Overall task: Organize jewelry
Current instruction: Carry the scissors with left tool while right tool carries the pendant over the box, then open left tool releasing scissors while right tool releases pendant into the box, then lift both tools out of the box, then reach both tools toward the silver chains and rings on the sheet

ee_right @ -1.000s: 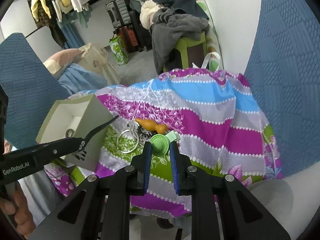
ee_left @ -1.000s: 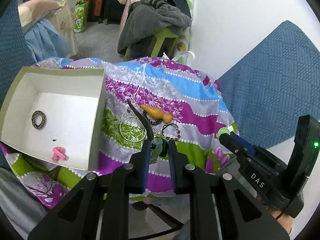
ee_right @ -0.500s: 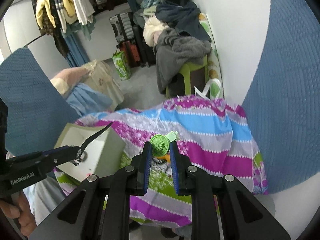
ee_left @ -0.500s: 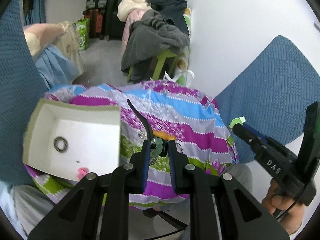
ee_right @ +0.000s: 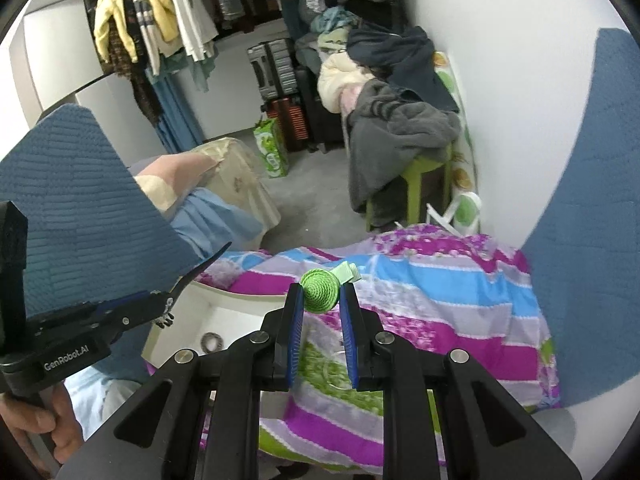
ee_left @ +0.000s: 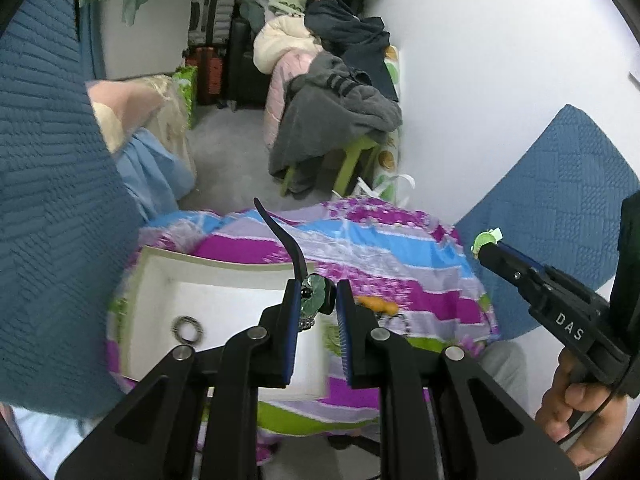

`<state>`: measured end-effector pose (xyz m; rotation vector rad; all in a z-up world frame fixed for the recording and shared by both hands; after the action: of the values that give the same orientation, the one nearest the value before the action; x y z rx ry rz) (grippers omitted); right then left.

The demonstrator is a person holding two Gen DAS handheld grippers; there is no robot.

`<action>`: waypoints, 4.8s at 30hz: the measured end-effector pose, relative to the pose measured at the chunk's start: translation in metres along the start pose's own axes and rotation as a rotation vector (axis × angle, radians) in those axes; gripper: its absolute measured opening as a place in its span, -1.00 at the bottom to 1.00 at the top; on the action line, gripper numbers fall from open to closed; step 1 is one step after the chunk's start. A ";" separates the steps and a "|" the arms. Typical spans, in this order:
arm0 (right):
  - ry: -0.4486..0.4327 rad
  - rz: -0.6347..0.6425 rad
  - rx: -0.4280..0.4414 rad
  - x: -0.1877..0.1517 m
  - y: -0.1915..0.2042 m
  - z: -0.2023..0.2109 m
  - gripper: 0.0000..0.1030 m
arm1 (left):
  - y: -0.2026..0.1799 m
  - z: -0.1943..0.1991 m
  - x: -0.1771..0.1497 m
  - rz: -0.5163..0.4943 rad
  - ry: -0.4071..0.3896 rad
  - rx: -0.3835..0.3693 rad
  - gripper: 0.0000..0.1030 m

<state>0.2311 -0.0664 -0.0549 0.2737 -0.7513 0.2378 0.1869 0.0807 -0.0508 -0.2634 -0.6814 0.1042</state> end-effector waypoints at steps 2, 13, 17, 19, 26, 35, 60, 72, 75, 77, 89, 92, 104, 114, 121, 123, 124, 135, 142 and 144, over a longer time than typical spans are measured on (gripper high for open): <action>0.005 -0.014 0.016 -0.003 0.011 -0.009 -0.69 | 0.012 0.001 -0.003 0.004 0.005 0.005 -0.65; 0.088 -0.001 0.036 -0.042 0.057 -0.059 -0.68 | 0.073 -0.023 -0.029 0.029 0.065 0.005 -0.65; 0.137 0.002 0.050 -0.061 0.066 -0.081 -0.68 | 0.087 -0.038 -0.041 0.036 0.091 -0.009 -0.65; 0.159 0.015 0.050 -0.071 0.071 -0.090 -0.68 | 0.093 -0.047 -0.048 0.037 0.105 -0.006 -0.65; 0.230 0.045 0.049 -0.098 0.083 -0.115 -0.68 | 0.108 -0.074 -0.070 0.056 0.161 -0.018 -0.65; 0.263 0.038 0.063 -0.107 0.078 -0.125 -0.66 | 0.113 -0.084 -0.081 0.074 0.196 -0.005 -0.64; 0.032 0.093 0.123 -0.043 0.065 -0.024 -0.40 | 0.071 0.003 -0.049 0.069 0.024 0.078 -0.23; -0.048 0.096 0.094 -0.035 0.031 0.019 -0.40 | 0.023 0.024 -0.040 0.046 -0.062 0.064 -0.23; -0.059 0.088 0.073 -0.036 0.018 0.028 -0.40 | 0.008 0.023 -0.039 0.038 -0.077 0.046 -0.23; -0.067 0.078 0.057 -0.038 0.008 0.033 -0.40 | -0.002 0.021 -0.039 0.034 -0.082 0.026 -0.23; -0.072 0.019 -0.032 -0.064 -0.051 0.046 -0.40 | -0.063 -0.010 -0.056 -0.022 -0.045 -0.047 -0.23; -0.065 0.008 -0.054 -0.075 -0.066 0.045 -0.40 | -0.075 -0.021 -0.064 -0.032 -0.033 -0.063 -0.23; 0.025 -0.034 -0.117 -0.128 -0.112 0.014 -0.40 | -0.110 -0.073 -0.102 -0.081 0.071 -0.099 -0.23; 0.094 -0.044 -0.111 -0.155 -0.121 -0.016 -0.40 | -0.110 -0.114 -0.121 -0.072 0.141 -0.096 -0.23; 0.153 -0.025 -0.087 -0.164 -0.131 -0.055 -0.41 | -0.099 -0.149 -0.126 -0.038 0.167 -0.087 -0.24; 0.158 -0.022 -0.081 -0.164 -0.134 -0.063 -0.41 | -0.097 -0.158 -0.127 -0.045 0.177 -0.077 -0.24; 0.165 -0.022 -0.077 -0.165 -0.135 -0.068 -0.42 | -0.096 -0.164 -0.128 -0.046 0.188 -0.077 -0.24; 0.242 -0.001 -0.020 -0.167 -0.148 -0.132 -0.42 | -0.090 -0.221 -0.132 -0.107 0.233 -0.035 -0.33; 0.274 0.051 -0.035 -0.167 -0.145 -0.160 -0.42 | -0.089 -0.240 -0.132 -0.163 0.228 -0.007 -0.34; 0.278 0.064 -0.054 -0.168 -0.145 -0.165 -0.42 | -0.089 -0.243 -0.132 -0.180 0.224 -0.002 -0.39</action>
<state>0.2619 -0.1674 -0.3098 0.1608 -0.4909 0.3091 0.2398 -0.0792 -0.2873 -0.2111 -0.4802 -0.0970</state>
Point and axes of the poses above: each gripper's, at about its wrist camera, not at the fingertips, and z roughly against the way its jaws point, y to its left, x to its top, the point moved 4 cm from there along -z, roughly the way its jaws point, and after that the axes turned 2 degrees about -x, right-handed, at the moved point
